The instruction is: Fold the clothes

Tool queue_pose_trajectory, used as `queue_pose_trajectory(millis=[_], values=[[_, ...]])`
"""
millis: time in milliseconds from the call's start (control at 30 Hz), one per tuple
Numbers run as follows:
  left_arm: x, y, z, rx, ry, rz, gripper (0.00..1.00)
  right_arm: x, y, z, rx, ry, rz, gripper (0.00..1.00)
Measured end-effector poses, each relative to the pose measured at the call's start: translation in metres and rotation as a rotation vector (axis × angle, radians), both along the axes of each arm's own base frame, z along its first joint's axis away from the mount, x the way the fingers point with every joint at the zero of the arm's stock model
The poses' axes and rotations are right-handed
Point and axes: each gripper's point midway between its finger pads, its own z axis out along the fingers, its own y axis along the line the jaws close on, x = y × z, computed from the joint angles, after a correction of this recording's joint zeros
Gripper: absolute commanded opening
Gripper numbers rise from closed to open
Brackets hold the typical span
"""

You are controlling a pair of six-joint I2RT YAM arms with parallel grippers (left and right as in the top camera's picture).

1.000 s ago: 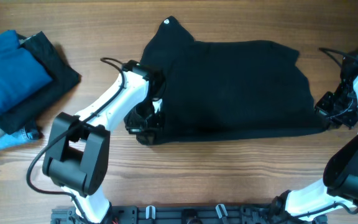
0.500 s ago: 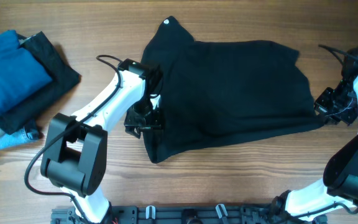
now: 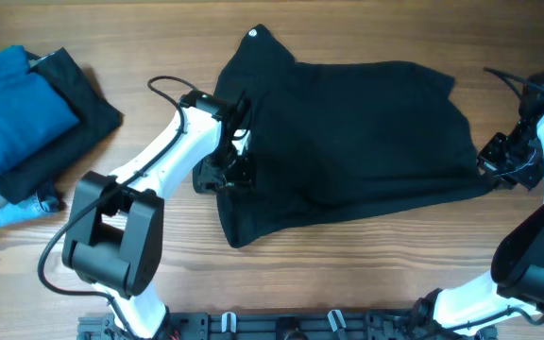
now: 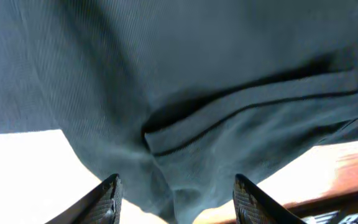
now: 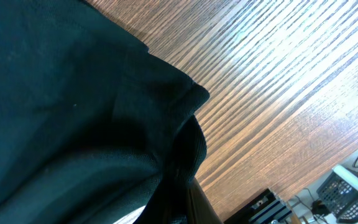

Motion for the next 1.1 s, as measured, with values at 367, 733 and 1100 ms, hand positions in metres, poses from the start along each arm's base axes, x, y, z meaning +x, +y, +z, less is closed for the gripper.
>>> queue_pose_trajectory(millis=[367,733,1100], values=[[-0.014,-0.015,-0.003,-0.006,0.047,-0.006,0.52,0.0,0.0,0.0,0.002,0.001,0.011,0.06],[-0.032,-0.01,-0.02,0.006,0.097,0.01,0.53,0.0,0.0,0.0,0.003,0.001,0.012,0.06],[-0.032,-0.017,-0.026,-0.036,0.094,0.026,0.04,0.0,0.001,0.0,0.005,0.0,0.012,0.05]])
